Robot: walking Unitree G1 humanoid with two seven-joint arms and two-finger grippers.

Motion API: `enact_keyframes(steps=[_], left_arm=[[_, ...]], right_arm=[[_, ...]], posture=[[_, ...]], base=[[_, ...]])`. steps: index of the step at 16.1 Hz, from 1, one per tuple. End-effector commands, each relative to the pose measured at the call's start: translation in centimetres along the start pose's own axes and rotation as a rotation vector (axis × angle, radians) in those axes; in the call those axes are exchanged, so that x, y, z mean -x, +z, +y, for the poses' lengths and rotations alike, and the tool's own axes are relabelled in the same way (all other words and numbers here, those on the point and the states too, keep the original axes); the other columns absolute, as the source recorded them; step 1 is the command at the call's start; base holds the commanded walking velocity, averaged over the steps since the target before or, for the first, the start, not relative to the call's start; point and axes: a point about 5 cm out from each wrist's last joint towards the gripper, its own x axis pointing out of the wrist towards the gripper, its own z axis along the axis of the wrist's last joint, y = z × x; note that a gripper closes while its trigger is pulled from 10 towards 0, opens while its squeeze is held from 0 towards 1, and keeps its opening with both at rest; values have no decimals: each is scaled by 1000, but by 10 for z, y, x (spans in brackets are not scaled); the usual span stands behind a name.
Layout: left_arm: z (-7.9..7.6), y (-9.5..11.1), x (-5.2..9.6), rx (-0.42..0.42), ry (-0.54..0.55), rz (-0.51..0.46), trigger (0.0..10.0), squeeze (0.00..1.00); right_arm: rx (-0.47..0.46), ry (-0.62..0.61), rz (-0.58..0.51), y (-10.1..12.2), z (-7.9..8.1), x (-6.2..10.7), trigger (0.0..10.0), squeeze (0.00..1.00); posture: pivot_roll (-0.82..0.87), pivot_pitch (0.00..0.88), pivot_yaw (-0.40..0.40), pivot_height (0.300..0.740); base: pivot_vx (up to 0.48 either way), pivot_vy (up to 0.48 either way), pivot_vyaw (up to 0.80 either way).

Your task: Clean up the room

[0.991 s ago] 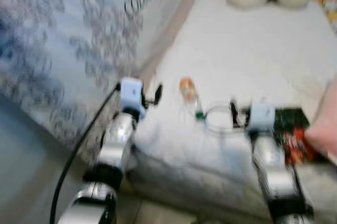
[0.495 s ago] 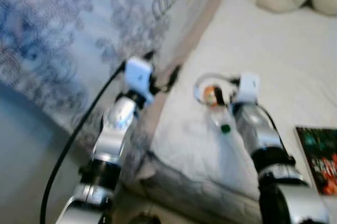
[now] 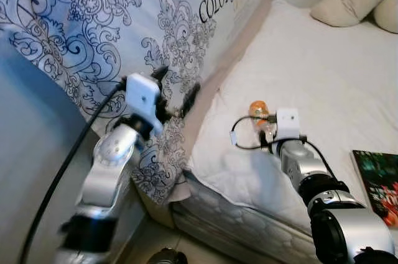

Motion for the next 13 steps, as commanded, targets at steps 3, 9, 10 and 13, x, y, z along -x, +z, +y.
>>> enact_keyframes(steps=[3,9,10,13], left_arm=[[-22,1,14,-44,-171,84,10000,0],[-29,5,38,-54,-137,158,10000,0],[-29,6,42,-53,-126,166,10000,0],[-32,8,46,-48,-108,181,10000,0]], right_arm=[[13,-35,15,3,-11,-1,10000,0],[9,9,44,-4,2,-1,10000,0],[17,32,45,-4,9,-1,10000,0],[6,78,40,-3,22,0,10000,0]], posture=[[52,113,50,740],[125,204,47,740],[138,213,43,740],[151,216,37,740]], base=[[0,0,0],[0,0,0],[0,0,0],[0,0,0]])
